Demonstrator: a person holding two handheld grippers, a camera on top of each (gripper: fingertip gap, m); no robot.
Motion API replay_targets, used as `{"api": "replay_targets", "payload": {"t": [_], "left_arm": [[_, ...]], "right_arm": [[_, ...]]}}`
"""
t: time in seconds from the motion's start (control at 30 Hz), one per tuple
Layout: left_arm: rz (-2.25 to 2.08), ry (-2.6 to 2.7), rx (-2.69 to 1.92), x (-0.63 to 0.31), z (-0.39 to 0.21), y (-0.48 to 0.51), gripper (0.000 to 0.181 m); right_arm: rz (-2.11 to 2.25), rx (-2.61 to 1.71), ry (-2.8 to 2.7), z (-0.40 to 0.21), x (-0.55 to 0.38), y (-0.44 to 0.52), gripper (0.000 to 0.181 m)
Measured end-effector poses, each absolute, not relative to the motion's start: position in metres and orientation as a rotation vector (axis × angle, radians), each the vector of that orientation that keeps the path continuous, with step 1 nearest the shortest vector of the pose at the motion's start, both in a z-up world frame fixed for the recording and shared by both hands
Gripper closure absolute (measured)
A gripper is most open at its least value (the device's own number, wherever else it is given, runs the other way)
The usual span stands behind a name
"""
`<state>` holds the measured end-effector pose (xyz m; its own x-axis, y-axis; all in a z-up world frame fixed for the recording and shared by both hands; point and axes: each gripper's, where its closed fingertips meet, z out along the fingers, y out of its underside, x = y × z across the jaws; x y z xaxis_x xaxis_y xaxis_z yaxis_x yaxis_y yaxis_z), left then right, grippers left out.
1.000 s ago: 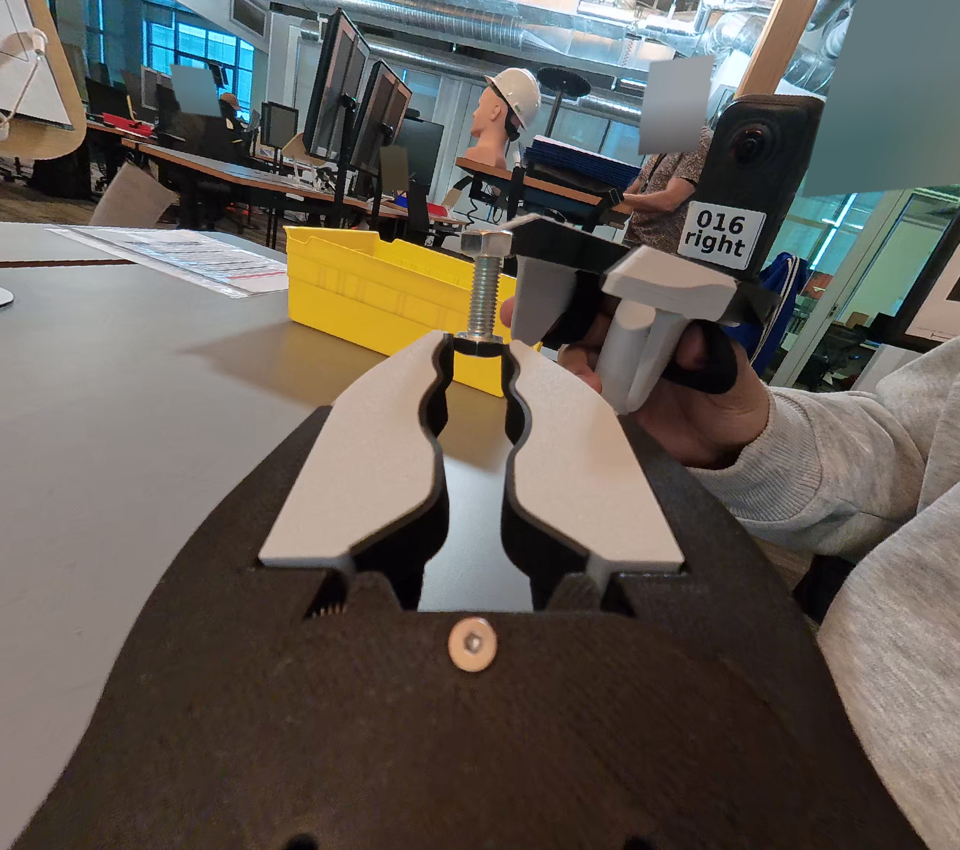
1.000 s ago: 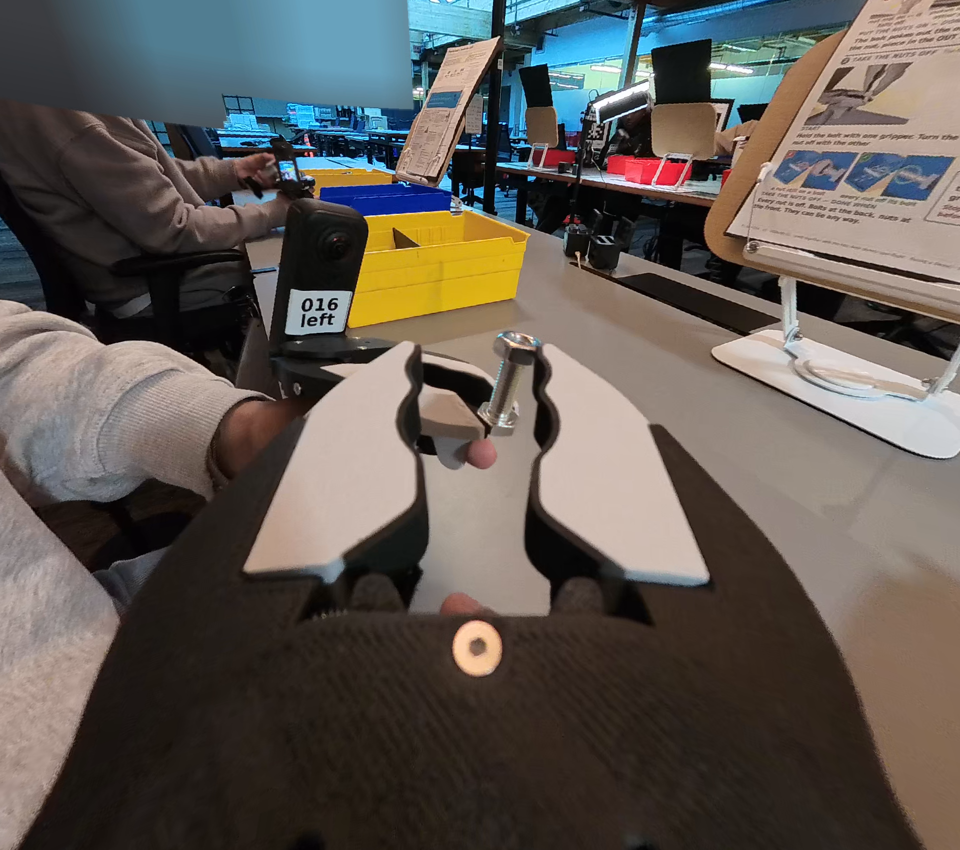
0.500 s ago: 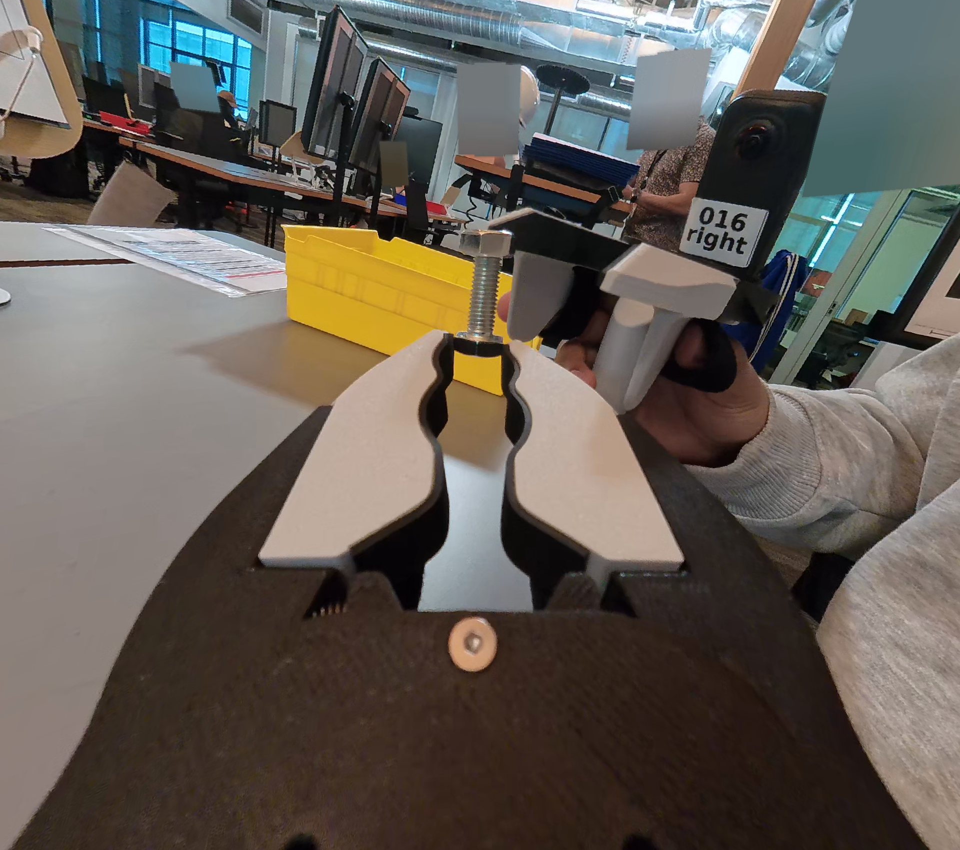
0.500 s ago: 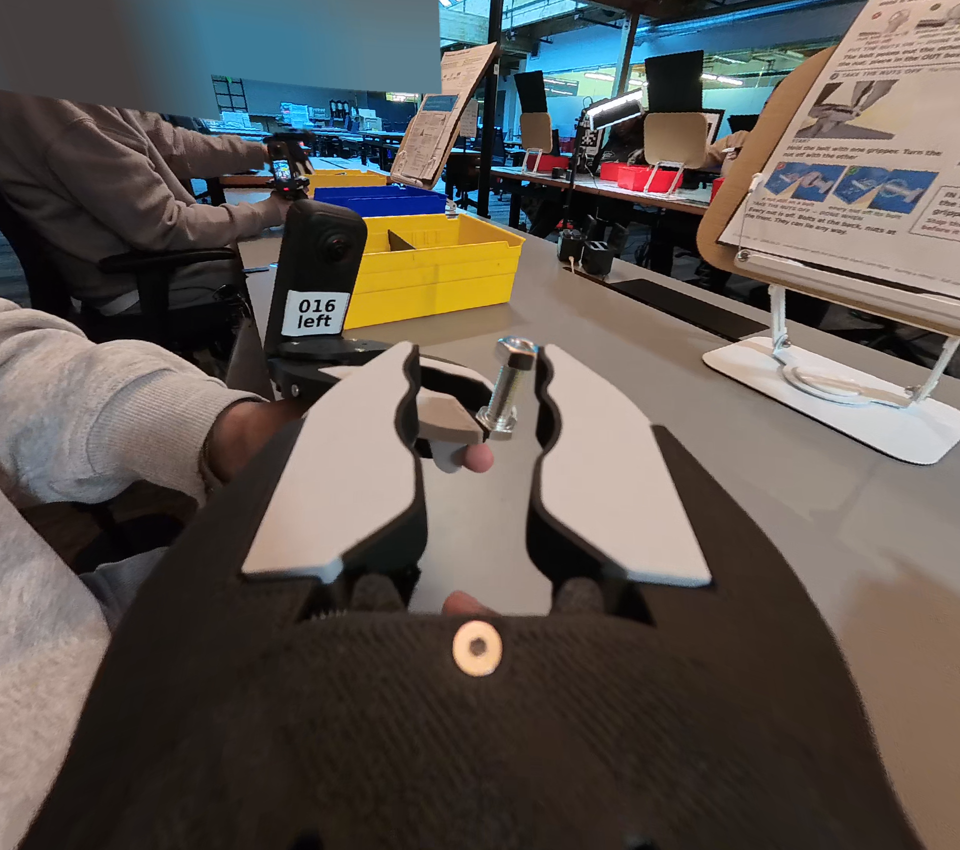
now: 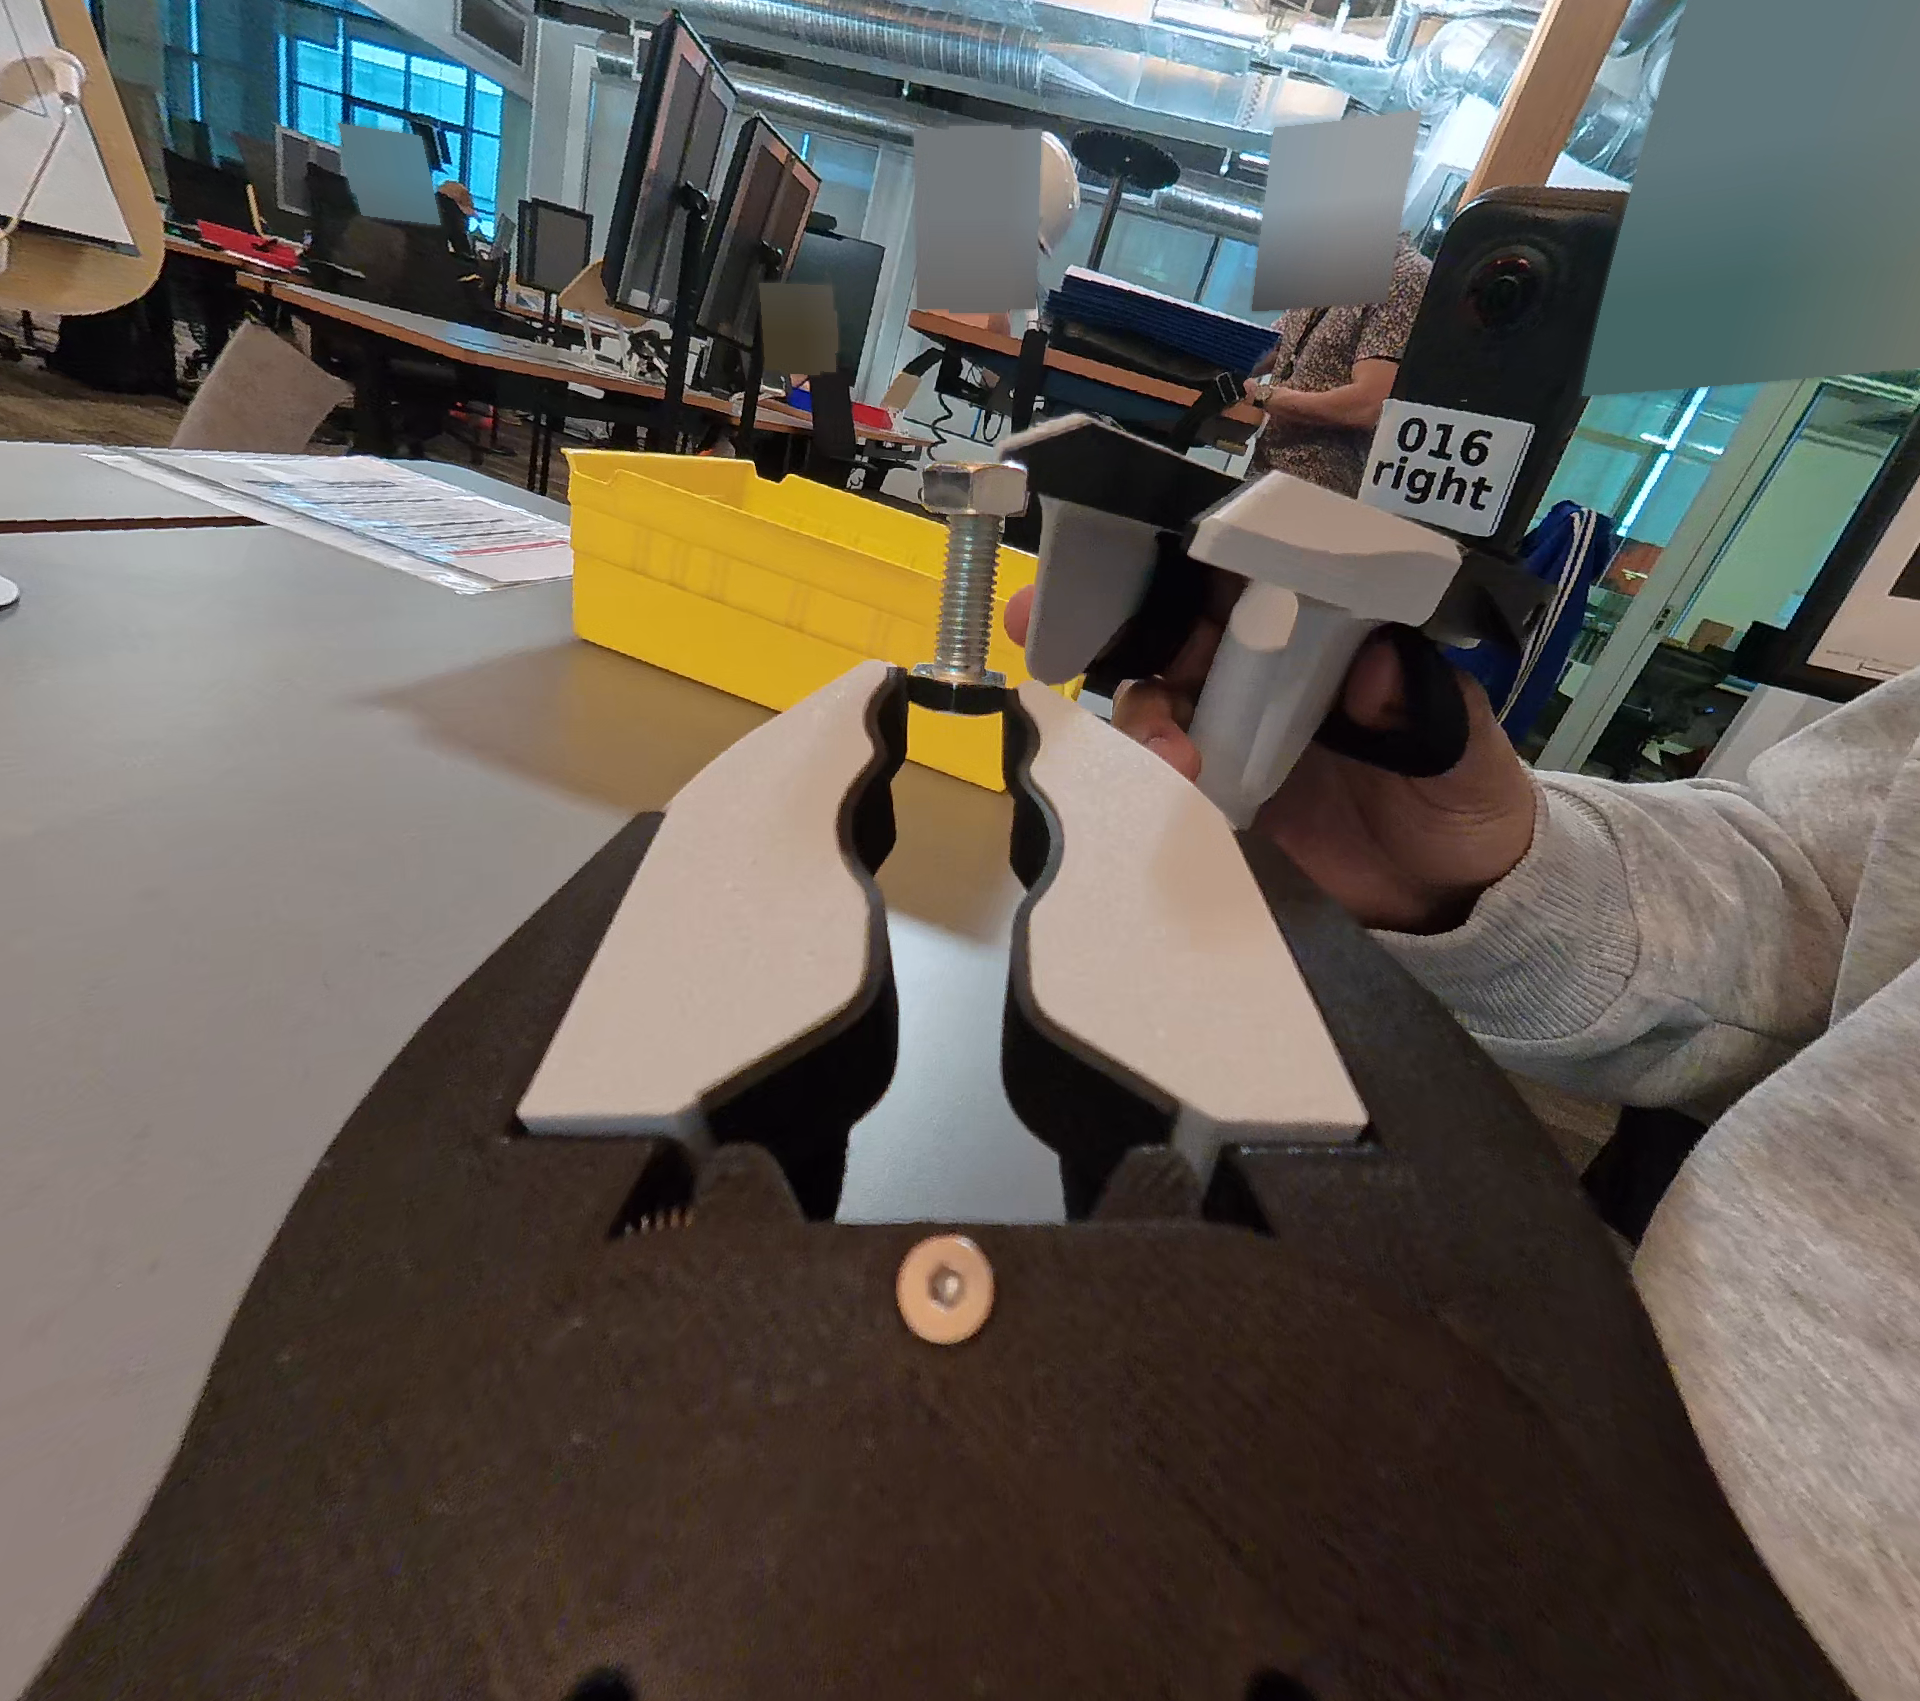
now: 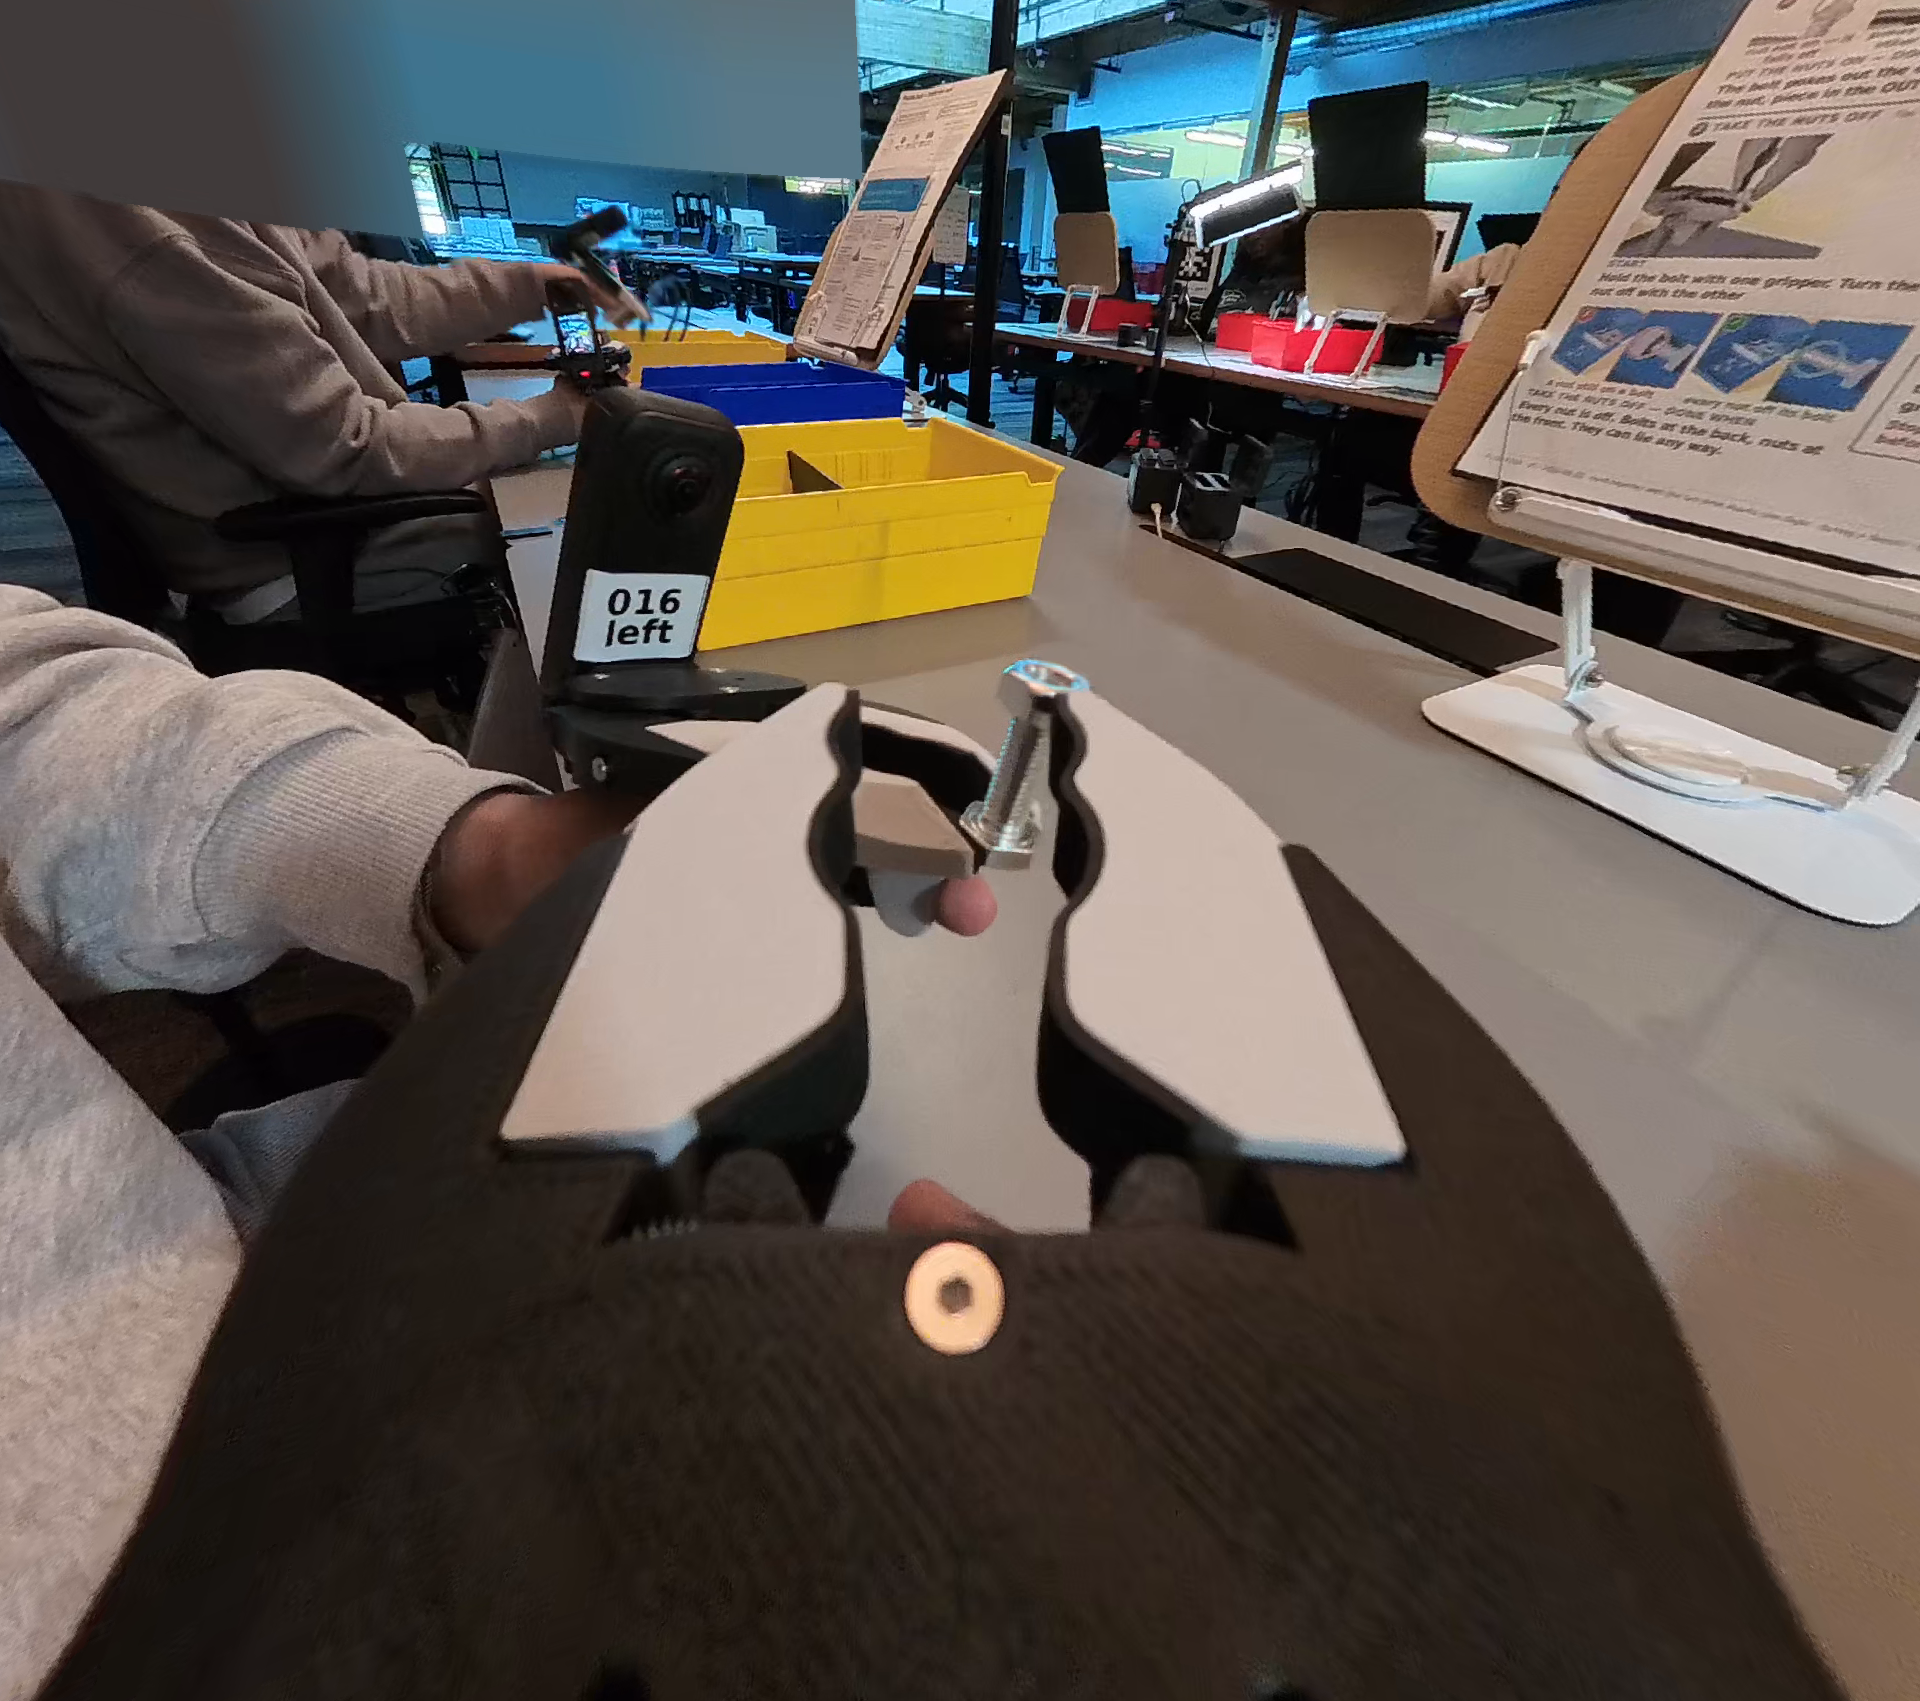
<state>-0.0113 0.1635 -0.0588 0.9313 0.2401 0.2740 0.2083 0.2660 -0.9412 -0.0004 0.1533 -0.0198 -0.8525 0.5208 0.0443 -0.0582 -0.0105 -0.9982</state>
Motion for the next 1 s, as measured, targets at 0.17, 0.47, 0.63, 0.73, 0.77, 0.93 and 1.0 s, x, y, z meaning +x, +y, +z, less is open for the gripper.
{"api": "replay_targets", "payload": {"t": [0.17,0.47,0.63,0.73,0.77,0.93,1.0], "left_arm": [[0.02,-0.399,-1.315,-0.011,-0.059,0.164,0.162],[0.019,-0.403,-1.312,-0.011,-0.059,0.164,0.162],[0.014,-0.395,-1.319,-0.01,-0.06,0.165,0.162],[-0.001,-0.391,-1.327,-0.008,-0.061,0.167,0.162],[-0.002,-0.388,-1.328,-0.008,-0.061,0.167,0.162],[-0.007,-0.37,-1.337,-0.004,-0.061,0.169,0.162],[-0.011,-0.366,-1.337,-0.004,-0.061,0.169,0.162]], "right_arm": [[1.901,-0.495,-1.86,-0.021,-0.004,0.154,0.135],[1.913,-0.472,-1.871,-0.02,0.0,0.153,0.148],[1.913,-0.498,-1.836,-0.018,-0.004,0.158,0.145],[1.894,-0.513,-1.832,-0.018,-0.007,0.159,0.14],[1.894,-0.515,-1.833,-0.018,-0.007,0.16,0.14],[1.951,-0.556,-1.842,-0.018,-0.009,0.163,0.145],[1.994,-0.591,-1.849,-0.019,-0.01,0.164,0.147]]}}
